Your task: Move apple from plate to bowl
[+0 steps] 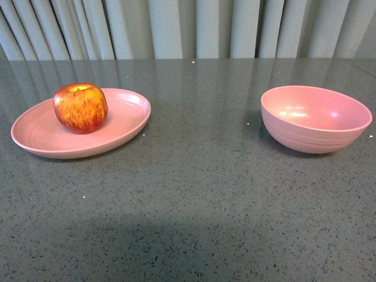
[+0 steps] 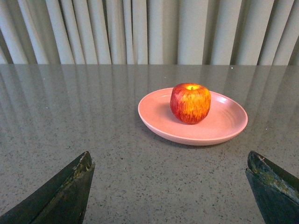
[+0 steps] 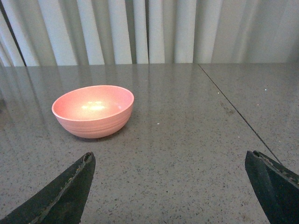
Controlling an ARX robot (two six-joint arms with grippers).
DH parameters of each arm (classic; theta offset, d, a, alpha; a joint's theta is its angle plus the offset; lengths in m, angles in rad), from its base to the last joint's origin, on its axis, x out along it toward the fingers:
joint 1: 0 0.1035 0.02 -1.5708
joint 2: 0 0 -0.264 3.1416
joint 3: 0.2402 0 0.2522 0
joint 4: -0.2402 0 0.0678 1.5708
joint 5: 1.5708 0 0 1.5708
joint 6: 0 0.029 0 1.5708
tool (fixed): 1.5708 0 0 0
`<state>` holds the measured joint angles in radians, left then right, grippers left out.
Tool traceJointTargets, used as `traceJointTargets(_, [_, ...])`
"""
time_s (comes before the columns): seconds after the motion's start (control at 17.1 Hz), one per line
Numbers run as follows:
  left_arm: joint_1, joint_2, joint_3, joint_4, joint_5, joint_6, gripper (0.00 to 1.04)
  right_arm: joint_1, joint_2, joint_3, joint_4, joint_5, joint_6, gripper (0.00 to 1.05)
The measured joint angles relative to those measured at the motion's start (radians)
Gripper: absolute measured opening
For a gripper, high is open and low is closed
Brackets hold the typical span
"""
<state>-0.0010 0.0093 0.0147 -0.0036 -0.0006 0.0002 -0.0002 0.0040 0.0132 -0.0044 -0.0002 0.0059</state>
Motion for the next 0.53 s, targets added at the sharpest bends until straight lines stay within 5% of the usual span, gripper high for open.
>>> traceJointTargets(0.53, [0.000,0.000,0.000,0.000,0.000,0.000,0.98,0.000,0.000,0.000,0.000,0.000,0.000,0.98])
